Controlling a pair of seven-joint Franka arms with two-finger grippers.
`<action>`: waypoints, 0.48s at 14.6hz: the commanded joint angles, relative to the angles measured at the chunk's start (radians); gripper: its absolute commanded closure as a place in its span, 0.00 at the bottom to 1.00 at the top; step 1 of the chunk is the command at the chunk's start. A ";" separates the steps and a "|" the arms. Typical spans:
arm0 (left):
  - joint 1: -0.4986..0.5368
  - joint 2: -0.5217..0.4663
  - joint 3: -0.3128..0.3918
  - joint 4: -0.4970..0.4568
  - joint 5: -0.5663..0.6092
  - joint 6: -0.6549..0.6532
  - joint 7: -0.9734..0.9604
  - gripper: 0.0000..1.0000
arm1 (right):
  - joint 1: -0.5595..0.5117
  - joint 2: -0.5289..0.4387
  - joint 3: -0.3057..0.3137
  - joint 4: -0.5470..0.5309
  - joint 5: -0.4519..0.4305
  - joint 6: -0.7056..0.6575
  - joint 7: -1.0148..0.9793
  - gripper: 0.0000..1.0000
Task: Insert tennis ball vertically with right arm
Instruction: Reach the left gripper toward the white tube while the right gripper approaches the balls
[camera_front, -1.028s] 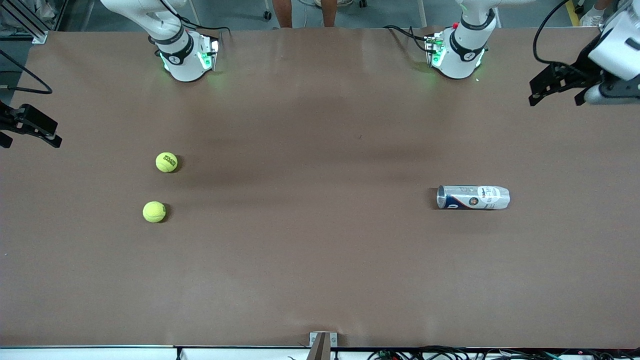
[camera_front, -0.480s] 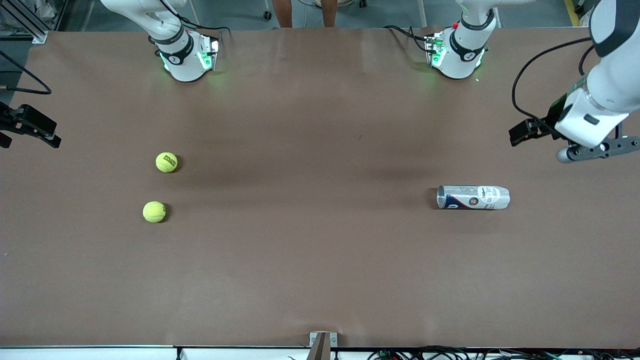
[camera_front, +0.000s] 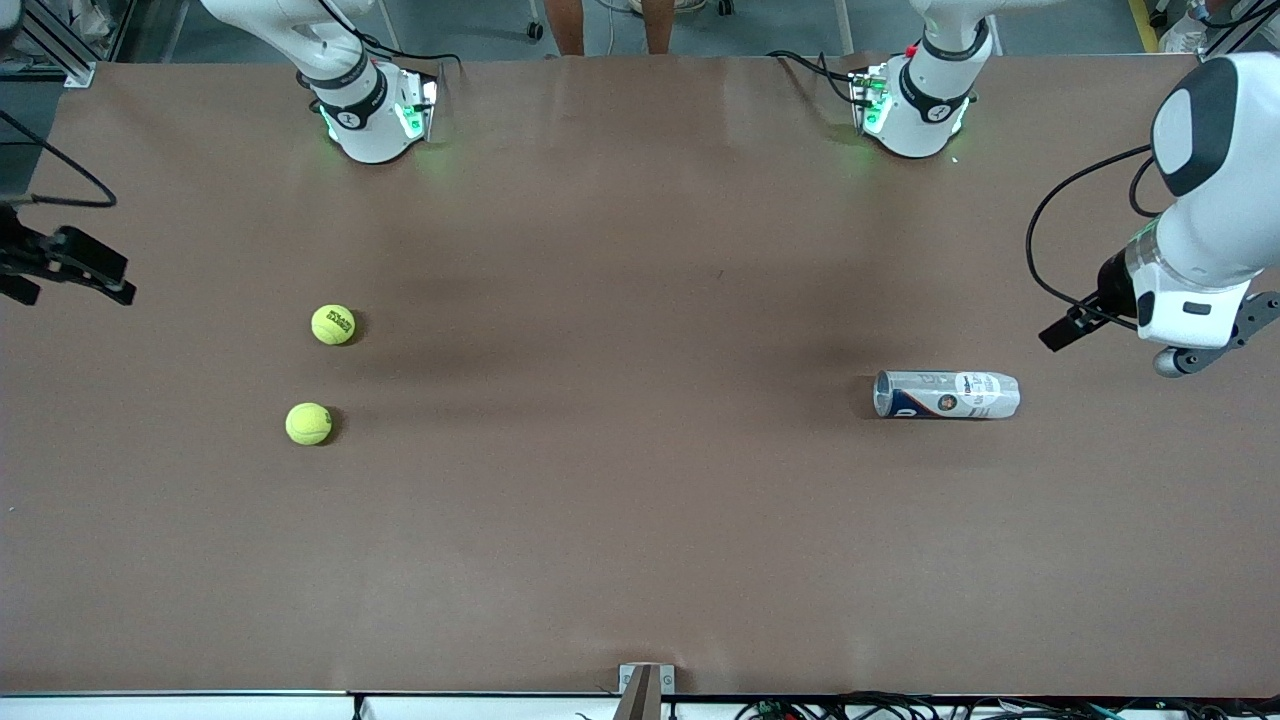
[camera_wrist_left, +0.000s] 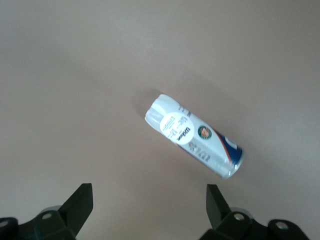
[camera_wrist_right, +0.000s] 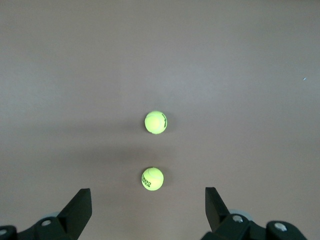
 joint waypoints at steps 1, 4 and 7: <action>0.007 0.007 -0.013 -0.063 0.063 0.074 -0.209 0.00 | 0.017 0.045 0.007 0.006 -0.021 -0.018 -0.005 0.00; -0.033 0.124 -0.033 -0.061 0.214 0.115 -0.541 0.00 | 0.020 0.096 0.007 0.003 -0.021 -0.033 -0.006 0.00; -0.082 0.247 -0.034 -0.053 0.320 0.164 -0.856 0.00 | 0.003 0.160 0.006 0.003 -0.018 -0.051 -0.008 0.00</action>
